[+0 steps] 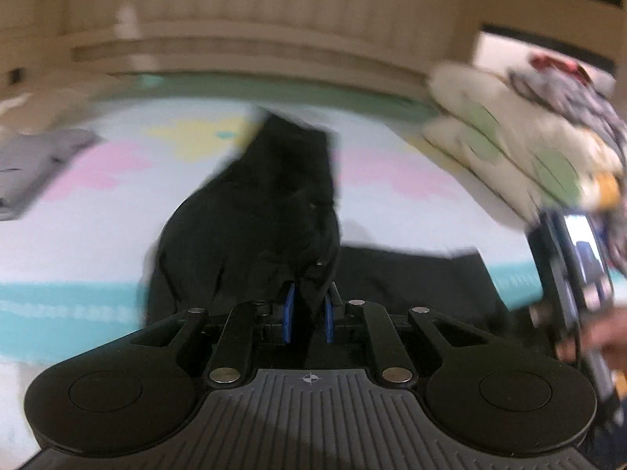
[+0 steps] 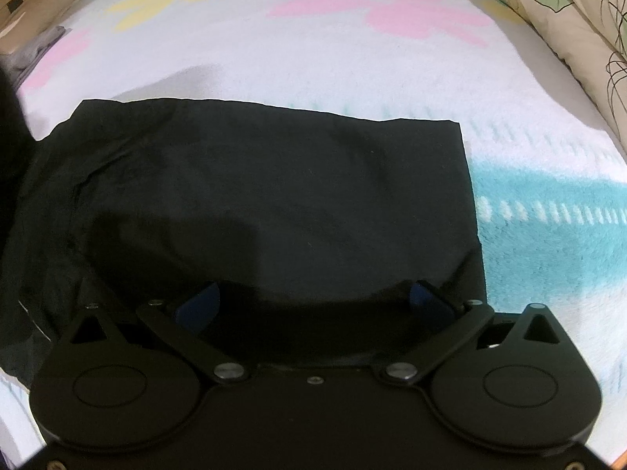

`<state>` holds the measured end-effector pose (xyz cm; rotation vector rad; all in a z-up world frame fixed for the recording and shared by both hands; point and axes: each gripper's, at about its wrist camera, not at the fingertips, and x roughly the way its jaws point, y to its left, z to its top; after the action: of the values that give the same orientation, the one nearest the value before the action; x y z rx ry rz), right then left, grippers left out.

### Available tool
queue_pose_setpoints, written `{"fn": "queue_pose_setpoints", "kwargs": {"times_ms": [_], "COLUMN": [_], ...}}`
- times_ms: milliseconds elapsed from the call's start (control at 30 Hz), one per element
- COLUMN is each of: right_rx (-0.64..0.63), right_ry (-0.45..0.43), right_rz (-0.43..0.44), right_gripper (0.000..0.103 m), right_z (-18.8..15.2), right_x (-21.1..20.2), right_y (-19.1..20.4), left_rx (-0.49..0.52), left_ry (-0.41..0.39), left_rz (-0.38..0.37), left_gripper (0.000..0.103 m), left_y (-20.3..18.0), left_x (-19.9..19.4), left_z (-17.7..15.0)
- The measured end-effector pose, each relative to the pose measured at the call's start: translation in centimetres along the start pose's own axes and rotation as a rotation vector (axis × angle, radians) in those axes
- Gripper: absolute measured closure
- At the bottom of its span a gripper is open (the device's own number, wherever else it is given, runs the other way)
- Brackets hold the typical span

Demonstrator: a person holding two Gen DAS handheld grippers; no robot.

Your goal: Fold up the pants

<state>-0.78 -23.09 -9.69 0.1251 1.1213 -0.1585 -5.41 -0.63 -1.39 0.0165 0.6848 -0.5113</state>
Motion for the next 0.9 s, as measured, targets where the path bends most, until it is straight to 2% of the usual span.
{"fn": "queue_pose_setpoints", "kwargs": {"times_ms": [200, 233, 267, 333, 400, 433, 467, 533, 600, 700, 733, 800, 900], "right_rx": [-0.009, -0.009, -0.008, -0.01, -0.013, -0.013, -0.013, -0.01, -0.005, -0.01, -0.02, -0.032, -0.033], "right_ry": [0.013, 0.017, 0.021, 0.033, 0.046, 0.055, 0.066, 0.089, 0.106, 0.115, 0.115, 0.113, 0.118], "right_rz": [0.005, 0.005, 0.006, 0.01, 0.015, 0.018, 0.021, 0.031, 0.042, 0.041, 0.033, 0.026, 0.029], "right_gripper": [0.0, 0.0, 0.0, 0.0, 0.0, 0.0, 0.0, 0.0, 0.0, 0.0, 0.0, 0.0, 0.0], "right_z": [0.0, 0.0, 0.0, 1.4, 1.9, 2.0, 2.2, 2.9, 3.4, 3.7, 3.8, 3.9, 4.3], "right_x": [0.0, 0.0, 0.0, 0.5, 0.7, 0.7, 0.8, 0.8, 1.1, 1.4, 1.5, 1.7, 1.9], "right_y": [-0.3, -0.3, -0.3, -0.1, -0.1, -0.1, -0.1, -0.5, -0.6, -0.3, -0.1, 0.2, 0.3], "left_rx": [0.108, 0.12, 0.127, 0.136, 0.126, 0.111, 0.097, 0.075, 0.069, 0.065, 0.056, 0.023, -0.028], "left_ry": [0.102, 0.114, 0.122, 0.119, 0.085, 0.056, 0.029, 0.005, 0.041, 0.179, 0.227, 0.296, 0.337], "left_rz": [-0.112, -0.123, -0.128, -0.159, -0.19, -0.188, -0.174, -0.109, -0.013, 0.109, 0.122, 0.103, 0.091], "left_gripper": [0.088, 0.085, 0.075, 0.064, 0.056, 0.048, 0.035, 0.026, 0.026, 0.026, 0.026, 0.026, 0.026], "left_y": [-2.5, -2.7, -2.7, -2.6, -2.3, -1.9, -1.5, -0.8, 0.1, 1.5, 2.1, 3.3, 4.8], "left_x": [1.6, 1.6, 1.6, 1.0, 0.0, -0.4, -0.8, -0.9, 0.0, 3.1, 4.1, 5.9, 7.0], "left_z": [-1.8, -1.8, -1.9, -1.9, -1.4, -0.9, -0.3, 0.5, 1.5, 2.5, 2.6, 2.5, 1.2]}}
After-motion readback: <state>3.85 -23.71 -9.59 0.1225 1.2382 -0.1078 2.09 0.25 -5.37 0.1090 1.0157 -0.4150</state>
